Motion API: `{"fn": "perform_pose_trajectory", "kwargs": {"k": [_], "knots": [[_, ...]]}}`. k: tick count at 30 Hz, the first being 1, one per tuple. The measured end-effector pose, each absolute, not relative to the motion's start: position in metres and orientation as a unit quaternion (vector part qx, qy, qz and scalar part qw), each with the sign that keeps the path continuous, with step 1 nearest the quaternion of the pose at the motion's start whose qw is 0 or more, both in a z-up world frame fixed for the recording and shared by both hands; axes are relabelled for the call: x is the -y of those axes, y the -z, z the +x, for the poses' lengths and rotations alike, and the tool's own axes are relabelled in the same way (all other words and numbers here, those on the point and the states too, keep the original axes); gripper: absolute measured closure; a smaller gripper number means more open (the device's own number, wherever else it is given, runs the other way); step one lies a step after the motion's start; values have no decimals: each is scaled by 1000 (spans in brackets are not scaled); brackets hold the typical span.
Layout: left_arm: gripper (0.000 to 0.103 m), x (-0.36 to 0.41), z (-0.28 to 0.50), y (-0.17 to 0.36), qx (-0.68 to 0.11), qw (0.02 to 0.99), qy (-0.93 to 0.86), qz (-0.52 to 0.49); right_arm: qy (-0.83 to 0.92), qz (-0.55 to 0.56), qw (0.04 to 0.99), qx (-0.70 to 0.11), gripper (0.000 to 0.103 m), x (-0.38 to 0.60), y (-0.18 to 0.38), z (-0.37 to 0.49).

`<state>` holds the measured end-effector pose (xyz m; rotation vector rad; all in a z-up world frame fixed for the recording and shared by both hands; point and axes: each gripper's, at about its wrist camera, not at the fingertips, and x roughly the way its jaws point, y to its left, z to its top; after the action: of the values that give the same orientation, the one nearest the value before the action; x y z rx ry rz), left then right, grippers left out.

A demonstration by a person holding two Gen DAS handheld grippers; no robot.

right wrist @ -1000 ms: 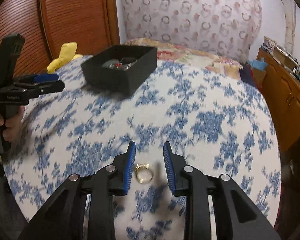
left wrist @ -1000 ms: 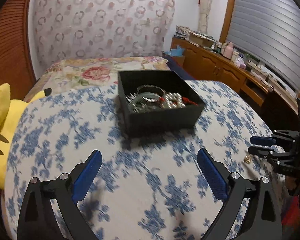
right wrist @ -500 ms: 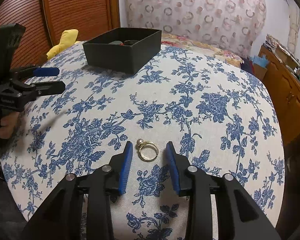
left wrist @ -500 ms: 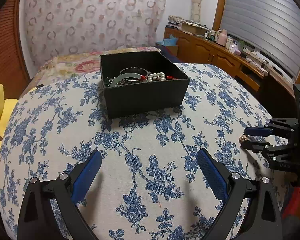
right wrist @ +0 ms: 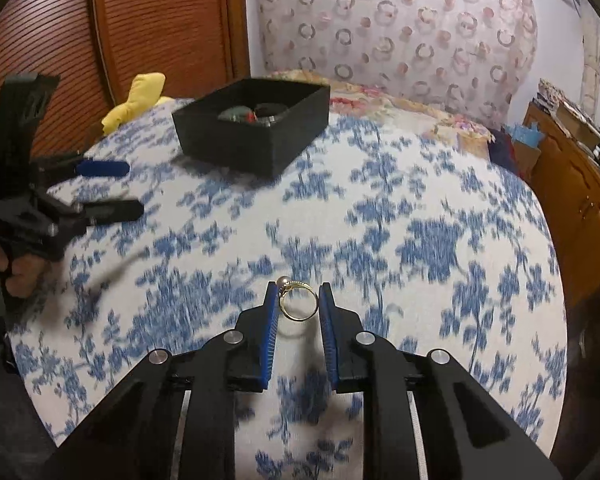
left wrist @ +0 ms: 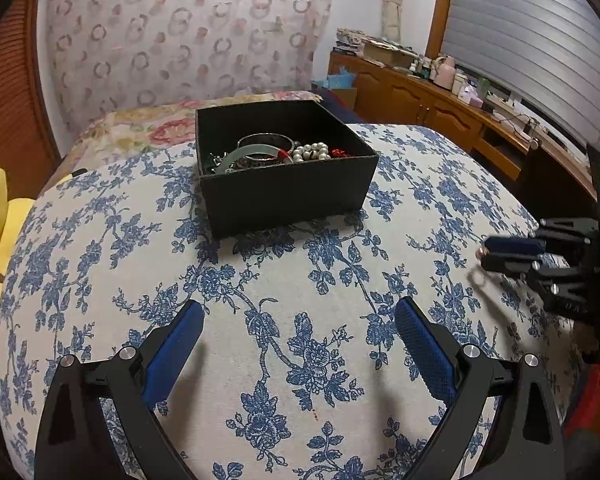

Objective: Organize jewelry

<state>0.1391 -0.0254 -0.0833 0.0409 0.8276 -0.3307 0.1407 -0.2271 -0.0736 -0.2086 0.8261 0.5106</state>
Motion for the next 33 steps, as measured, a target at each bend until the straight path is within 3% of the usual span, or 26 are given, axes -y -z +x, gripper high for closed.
{"fn": "perform_pose_trajectory", "kwargs": {"k": [14, 26, 28, 29, 33], "knots": [[10, 1, 140, 63, -368, 924, 107, -7, -287, -91, 895, -330, 81, 161, 27, 208], [8, -21, 151, 42, -334, 941, 60, -11, -285, -95, 894, -332, 80, 129, 23, 244], [8, -24, 151, 39, -330, 942, 54, -13, -279, -94, 897, -330, 60, 129, 23, 244], [8, -25, 151, 37, -328, 943, 52, -14, -277, -93, 898, -328, 56, 129, 23, 243], [8, -27, 143, 33, -319, 947, 42, -13, -268, -81, 905, -320, 53, 137, 18, 228]]}}
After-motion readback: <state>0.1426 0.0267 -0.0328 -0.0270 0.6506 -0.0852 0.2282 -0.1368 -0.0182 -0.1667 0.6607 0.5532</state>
